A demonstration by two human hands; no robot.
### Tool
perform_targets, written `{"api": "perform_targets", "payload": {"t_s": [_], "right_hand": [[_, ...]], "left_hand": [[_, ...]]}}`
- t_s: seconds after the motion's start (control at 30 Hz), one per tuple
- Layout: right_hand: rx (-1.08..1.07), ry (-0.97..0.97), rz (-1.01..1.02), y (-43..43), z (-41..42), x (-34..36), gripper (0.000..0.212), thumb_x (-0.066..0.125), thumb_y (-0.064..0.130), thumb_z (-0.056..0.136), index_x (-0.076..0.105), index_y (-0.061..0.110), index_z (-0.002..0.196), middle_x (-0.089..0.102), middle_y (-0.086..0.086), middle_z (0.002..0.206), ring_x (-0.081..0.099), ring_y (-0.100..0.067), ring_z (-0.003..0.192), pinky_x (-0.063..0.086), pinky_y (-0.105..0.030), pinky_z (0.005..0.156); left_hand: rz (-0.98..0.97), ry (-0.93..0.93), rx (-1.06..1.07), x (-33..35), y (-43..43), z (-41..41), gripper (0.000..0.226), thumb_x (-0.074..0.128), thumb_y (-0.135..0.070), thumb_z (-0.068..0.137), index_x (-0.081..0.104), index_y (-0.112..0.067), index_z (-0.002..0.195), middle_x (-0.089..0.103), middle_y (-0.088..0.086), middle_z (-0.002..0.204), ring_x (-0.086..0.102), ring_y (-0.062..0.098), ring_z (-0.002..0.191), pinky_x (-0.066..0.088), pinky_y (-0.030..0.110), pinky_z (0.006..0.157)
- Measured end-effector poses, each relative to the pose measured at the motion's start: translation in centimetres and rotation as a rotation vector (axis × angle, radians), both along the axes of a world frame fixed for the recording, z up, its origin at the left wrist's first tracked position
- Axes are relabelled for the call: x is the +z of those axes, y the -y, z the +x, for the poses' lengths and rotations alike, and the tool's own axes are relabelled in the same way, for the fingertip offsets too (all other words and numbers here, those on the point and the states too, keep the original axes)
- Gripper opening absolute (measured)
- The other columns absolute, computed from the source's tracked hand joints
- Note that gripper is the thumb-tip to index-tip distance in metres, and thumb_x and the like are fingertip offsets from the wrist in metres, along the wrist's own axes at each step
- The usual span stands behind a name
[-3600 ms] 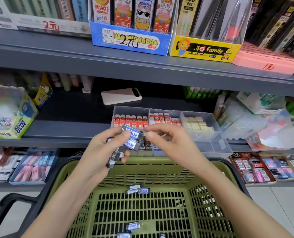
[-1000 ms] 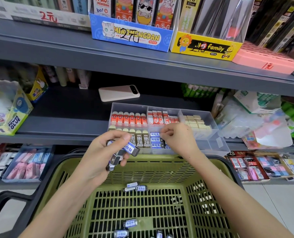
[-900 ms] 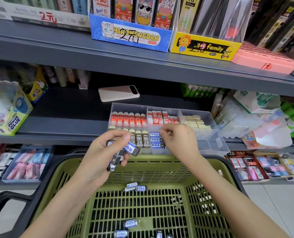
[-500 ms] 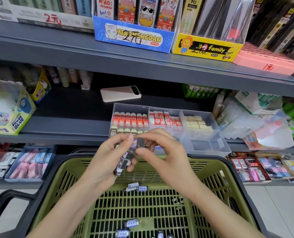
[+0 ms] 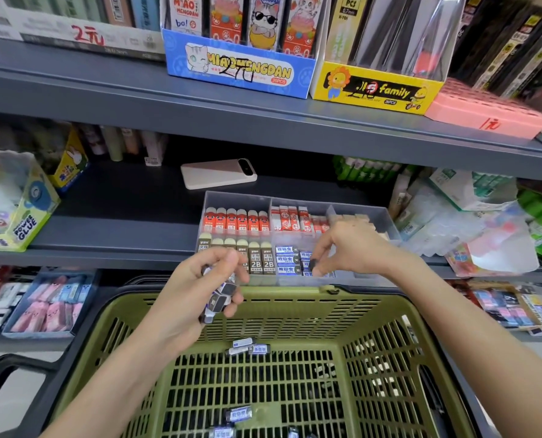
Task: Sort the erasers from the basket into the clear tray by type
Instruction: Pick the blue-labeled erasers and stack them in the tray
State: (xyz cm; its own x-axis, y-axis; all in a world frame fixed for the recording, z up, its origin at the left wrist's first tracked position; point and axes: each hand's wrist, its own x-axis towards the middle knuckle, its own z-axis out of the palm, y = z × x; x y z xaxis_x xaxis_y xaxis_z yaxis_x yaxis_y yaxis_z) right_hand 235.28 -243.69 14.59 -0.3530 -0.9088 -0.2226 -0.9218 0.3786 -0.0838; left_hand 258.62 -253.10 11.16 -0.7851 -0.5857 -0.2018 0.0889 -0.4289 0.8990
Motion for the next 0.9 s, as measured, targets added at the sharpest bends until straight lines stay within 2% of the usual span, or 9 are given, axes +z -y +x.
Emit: {"api": "perform_targets", "payload": {"t_s": [0.1,0.17,0.33,0.4,0.53,0.67,0.77,0.83,0.9], "right_hand": [[0.067,0.073,0.001,0.2,0.0,-0.4,0.022,0.07,0.048,0.075,0.076,0.031,0.089,0.068,0.017,0.079,0.058,-0.013,0.099,0.04,-0.032,0.088],[0.093,0.19,-0.001,-0.1,-0.1,-0.5,0.02,0.062,0.043,0.086,0.075,0.028,0.084,0.072,0.014,0.088,0.059,-0.008,0.088,0.03,-0.038,0.107],[0.152,-0.131,-0.046,-1.2,-0.7,-0.8,0.029,0.043,0.034,0.095,0.07,0.028,0.086,0.069,0.009,0.088,0.047,-0.017,0.104,0.025,-0.03,0.089],[0.17,-0.14,-0.02,-1.4,-0.5,-0.9,0.035,0.039,0.037,0.097,0.069,0.026,0.082,0.062,0.009,0.076,0.046,-0.016,0.092,0.025,-0.033,0.092],[0.083,0.043,-0.041,-1.6,0.0,-1.3,0.042,0.036,0.039,0.099,0.068,0.016,0.083,0.066,0.003,0.081,0.053,-0.019,0.089,0.024,-0.033,0.096],[0.029,0.136,-0.12,-2.3,0.6,-1.2,0.034,0.04,0.036,0.098,0.07,0.021,0.09,0.07,0.011,0.09,0.055,-0.012,0.092,0.021,-0.026,0.092],[0.029,0.105,-0.285,-2.9,1.7,-0.7,0.026,0.047,0.036,0.095,0.071,0.027,0.094,0.07,0.014,0.092,0.054,-0.013,0.098,0.023,-0.029,0.093],[0.01,0.26,-0.459,-3.2,3.5,0.0,0.02,0.056,0.038,0.09,0.072,0.027,0.093,0.064,0.026,0.085,0.054,-0.005,0.095,0.033,-0.036,0.097],[0.048,0.418,-0.566,-3.2,6.3,0.8,0.019,0.061,0.046,0.083,0.072,0.032,0.089,0.06,0.031,0.078,0.053,0.001,0.09,0.036,-0.032,0.094]], "left_hand": [[-0.016,-0.002,-0.009,-0.1,0.0,0.0,0.024,0.066,-0.038,0.07,0.072,-0.016,0.077,0.063,0.005,0.07,0.054,0.013,0.049,0.041,0.021,0.04],[-0.023,-0.002,-0.011,-0.1,0.0,0.0,0.025,0.065,-0.038,0.07,0.072,-0.015,0.077,0.063,0.005,0.07,0.053,0.013,0.049,0.041,0.021,0.04],[-0.024,-0.007,0.009,-0.2,0.0,0.1,0.025,0.064,-0.035,0.072,0.071,-0.011,0.078,0.063,0.006,0.069,0.053,0.013,0.048,0.041,0.021,0.039],[-0.024,-0.001,0.017,-0.3,0.0,0.0,0.027,0.064,-0.035,0.072,0.069,-0.01,0.08,0.063,0.007,0.069,0.053,0.013,0.048,0.041,0.021,0.039],[-0.032,0.005,0.014,-0.3,-0.1,-0.1,0.027,0.065,-0.038,0.071,0.071,-0.013,0.077,0.063,0.006,0.07,0.054,0.013,0.049,0.041,0.021,0.04],[-0.027,0.006,0.018,-0.4,-0.1,-0.1,0.029,0.065,-0.041,0.069,0.071,-0.013,0.078,0.063,0.007,0.07,0.054,0.013,0.049,0.042,0.022,0.04],[0.001,0.013,0.052,-0.2,-0.4,-0.2,0.033,0.062,-0.044,0.072,0.071,-0.013,0.077,0.063,0.006,0.069,0.054,0.014,0.049,0.042,0.022,0.039],[0.025,0.013,0.076,0.0,-0.7,-0.3,0.035,0.056,-0.045,0.077,0.072,-0.014,0.074,0.063,0.007,0.068,0.055,0.015,0.049,0.042,0.023,0.039],[0.045,0.015,0.096,0.2,-1.0,-0.5,0.04,0.05,-0.047,0.082,0.072,-0.015,0.073,0.064,0.008,0.069,0.056,0.015,0.049,0.042,0.023,0.039]]}}
